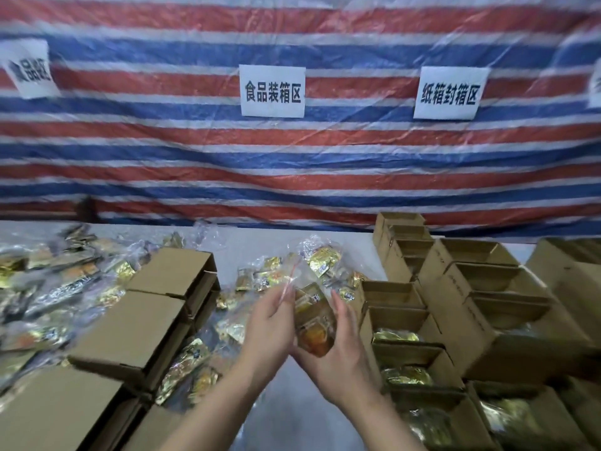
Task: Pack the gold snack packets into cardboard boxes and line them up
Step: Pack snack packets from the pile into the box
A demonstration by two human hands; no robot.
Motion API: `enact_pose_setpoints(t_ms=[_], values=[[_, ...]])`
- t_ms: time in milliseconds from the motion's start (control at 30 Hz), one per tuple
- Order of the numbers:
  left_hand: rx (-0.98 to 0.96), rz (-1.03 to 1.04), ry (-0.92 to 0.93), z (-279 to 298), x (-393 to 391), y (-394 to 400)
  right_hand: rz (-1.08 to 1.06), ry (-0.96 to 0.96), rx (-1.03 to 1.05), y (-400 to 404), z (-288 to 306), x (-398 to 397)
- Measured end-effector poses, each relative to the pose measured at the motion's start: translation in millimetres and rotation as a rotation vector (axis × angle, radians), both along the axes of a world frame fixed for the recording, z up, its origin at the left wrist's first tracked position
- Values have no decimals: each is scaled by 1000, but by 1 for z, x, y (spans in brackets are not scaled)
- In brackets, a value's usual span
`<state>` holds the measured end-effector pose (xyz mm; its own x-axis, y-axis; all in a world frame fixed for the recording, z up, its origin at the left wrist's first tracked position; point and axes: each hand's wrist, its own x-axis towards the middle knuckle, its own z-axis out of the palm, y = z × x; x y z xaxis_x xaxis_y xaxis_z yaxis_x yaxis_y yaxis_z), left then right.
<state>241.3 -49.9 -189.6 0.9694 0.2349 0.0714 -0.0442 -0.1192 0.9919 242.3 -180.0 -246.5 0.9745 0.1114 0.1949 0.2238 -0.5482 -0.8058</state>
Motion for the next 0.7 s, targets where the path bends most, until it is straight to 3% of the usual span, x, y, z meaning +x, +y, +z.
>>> enact_pose_setpoints(t_ms=[133,333,533,700], values=[[-40,-13,-45,21,-25,-19,-58,-72,-50,-12,13,-36],[-274,-185,119,27,-48,-33,-158,137,119,-32,12,-60],[-148,-405,183,19,-55,-32,-89,182,185,-38,12,-76],[-178,-514,302,8,-66,-38,-99,192,209,-31,11,-82]])
